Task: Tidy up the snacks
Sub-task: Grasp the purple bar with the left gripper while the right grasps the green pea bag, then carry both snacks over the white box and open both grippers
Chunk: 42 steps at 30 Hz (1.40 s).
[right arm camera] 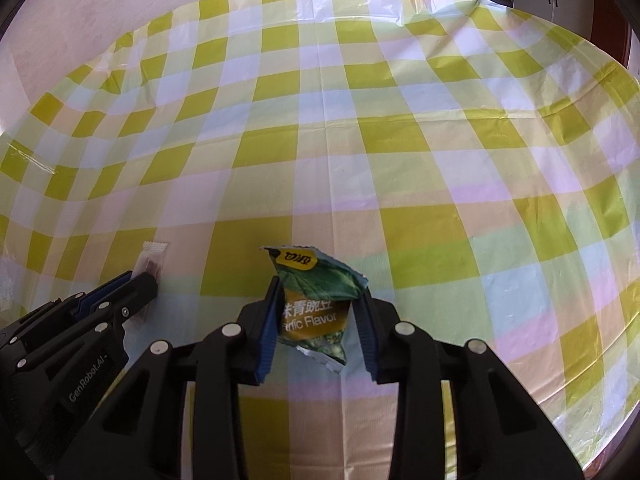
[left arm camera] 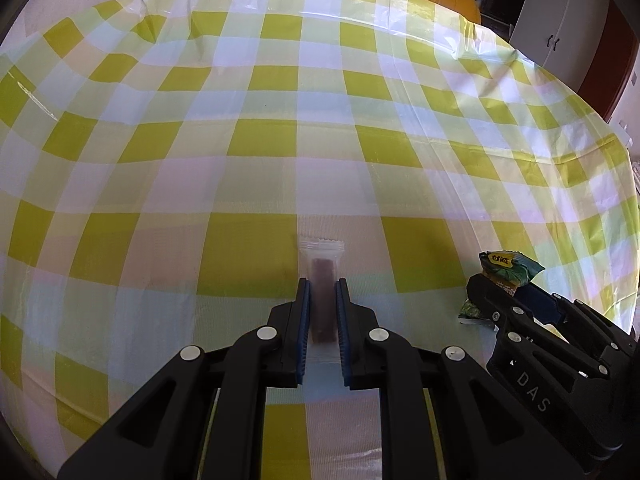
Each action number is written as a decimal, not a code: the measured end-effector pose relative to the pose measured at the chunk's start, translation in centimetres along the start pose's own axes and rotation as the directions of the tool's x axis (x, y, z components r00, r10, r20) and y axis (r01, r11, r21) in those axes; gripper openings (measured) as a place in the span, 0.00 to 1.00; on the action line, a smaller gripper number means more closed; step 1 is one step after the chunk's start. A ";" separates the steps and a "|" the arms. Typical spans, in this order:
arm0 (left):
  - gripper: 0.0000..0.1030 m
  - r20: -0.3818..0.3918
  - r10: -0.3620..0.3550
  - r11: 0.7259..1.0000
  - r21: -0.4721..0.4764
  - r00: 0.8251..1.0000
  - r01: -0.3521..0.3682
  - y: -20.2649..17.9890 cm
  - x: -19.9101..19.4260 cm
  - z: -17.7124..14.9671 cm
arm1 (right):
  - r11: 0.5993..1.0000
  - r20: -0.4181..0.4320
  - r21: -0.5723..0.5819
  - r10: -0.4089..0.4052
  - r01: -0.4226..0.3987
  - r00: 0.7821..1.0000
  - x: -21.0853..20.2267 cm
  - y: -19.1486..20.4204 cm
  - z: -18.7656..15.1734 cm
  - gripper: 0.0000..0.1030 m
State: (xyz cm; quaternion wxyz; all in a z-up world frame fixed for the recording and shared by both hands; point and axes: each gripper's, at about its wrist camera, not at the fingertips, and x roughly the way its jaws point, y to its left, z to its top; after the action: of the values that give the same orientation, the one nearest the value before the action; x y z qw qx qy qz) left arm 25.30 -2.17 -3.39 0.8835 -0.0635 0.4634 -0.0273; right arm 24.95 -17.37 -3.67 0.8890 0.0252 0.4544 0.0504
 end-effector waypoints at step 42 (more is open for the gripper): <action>0.13 0.023 -0.132 0.977 0.171 0.991 0.126 -8.5 -12.1 -9.5 | 0.997 0.049 0.033 -0.066 0.064 0.997 -14.1 -6.8 -9.5 0.30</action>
State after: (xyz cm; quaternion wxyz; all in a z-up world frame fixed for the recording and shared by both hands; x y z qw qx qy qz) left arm 10.66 -10.15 2.32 0.8897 -0.0184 0.4393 -0.1227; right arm 9.50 -25.70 1.47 0.9007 0.0257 0.4335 0.0135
